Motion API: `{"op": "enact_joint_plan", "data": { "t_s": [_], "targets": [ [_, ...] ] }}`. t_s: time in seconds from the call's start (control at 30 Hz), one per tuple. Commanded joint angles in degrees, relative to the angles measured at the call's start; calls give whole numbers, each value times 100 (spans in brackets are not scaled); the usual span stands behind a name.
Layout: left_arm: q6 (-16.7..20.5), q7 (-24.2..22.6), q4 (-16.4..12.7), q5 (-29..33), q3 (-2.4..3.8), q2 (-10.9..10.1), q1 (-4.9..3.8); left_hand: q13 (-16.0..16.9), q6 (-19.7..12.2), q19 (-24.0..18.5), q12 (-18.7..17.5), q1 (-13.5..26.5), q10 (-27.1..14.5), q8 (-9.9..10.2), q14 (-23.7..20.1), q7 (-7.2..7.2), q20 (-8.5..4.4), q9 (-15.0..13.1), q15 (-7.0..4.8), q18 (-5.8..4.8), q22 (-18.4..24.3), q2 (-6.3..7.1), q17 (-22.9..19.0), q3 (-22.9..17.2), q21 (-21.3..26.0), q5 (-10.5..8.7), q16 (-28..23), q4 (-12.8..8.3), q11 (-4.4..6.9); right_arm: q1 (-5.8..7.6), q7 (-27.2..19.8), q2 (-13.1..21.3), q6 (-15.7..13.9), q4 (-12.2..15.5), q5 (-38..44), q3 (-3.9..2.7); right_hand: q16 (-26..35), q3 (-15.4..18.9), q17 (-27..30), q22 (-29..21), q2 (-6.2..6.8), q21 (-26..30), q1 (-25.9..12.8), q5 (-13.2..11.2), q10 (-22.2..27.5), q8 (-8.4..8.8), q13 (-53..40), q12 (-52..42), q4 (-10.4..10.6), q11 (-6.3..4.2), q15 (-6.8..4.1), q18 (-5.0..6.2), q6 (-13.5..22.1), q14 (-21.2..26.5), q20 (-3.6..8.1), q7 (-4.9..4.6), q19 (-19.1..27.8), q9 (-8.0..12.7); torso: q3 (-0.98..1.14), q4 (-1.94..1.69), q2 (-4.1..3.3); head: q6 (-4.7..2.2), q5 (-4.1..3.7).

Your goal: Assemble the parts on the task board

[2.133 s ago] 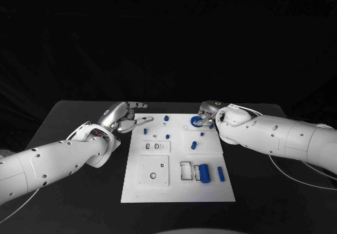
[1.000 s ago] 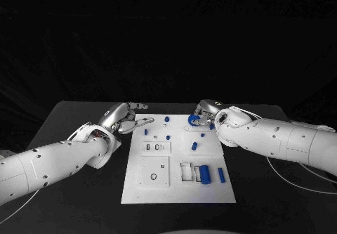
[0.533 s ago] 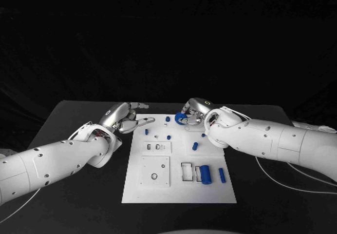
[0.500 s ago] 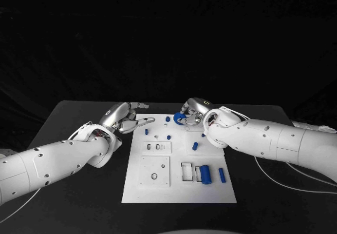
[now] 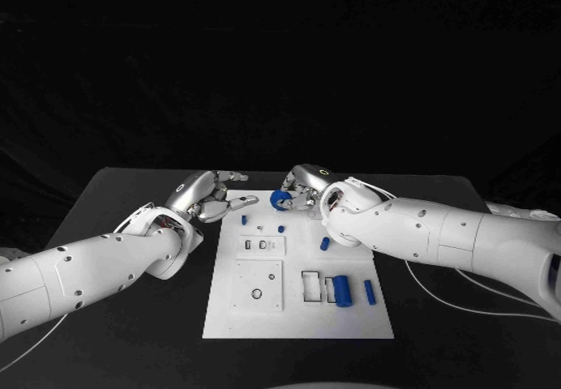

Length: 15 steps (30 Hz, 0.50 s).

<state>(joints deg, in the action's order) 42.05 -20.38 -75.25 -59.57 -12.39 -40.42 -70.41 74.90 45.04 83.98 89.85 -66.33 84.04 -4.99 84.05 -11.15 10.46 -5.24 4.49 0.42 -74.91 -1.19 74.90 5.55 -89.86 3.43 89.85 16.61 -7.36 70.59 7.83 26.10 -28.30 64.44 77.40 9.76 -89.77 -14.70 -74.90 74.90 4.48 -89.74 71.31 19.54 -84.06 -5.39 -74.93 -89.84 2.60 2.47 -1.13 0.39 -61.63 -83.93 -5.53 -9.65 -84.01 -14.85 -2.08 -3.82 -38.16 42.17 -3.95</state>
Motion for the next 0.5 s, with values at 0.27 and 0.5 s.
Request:
{"op": "enact_joint_plan", "data": {
  "t_s": [0.27, 0.5],
  "targets": [
    [-5, -46, -20, -34, 4, 7, -4, 1510, 47, 602, 15, -1, 596, 35, 595, 4, 31, -3, 30, -42, -1509, -75, 1510, 22, -14, -17, 15, 6, -8, -52, 4, -268, 262, -343, 303, -2, -23, -11, -1510, 1510, -56, -26, -12, -111, -594, 73, -1507, -16, -19, 23, -12, -39, -395, -607, 47, 350, -599, 36, 8, -6, -16, -15, -8],
    [-1, -35, -52, -55, 4, -11, -4, 1510, 47, 602, 15, -1, 596, 35, 595, 4, 31, -3, 30, -42, -1509, -75, 1510, 22, -14, -17, 15, 6, -8, -129, 47, -378, 326, -447, 479, -1, -23, -14, -1510, 1510, -58, -26, -12, -126, -594, 93, -1507, -16, -25, 28, -8, -39, -380, -607, 44, 344, -599, 48, 8, 0, -19, -7, 24]
  ]
}}
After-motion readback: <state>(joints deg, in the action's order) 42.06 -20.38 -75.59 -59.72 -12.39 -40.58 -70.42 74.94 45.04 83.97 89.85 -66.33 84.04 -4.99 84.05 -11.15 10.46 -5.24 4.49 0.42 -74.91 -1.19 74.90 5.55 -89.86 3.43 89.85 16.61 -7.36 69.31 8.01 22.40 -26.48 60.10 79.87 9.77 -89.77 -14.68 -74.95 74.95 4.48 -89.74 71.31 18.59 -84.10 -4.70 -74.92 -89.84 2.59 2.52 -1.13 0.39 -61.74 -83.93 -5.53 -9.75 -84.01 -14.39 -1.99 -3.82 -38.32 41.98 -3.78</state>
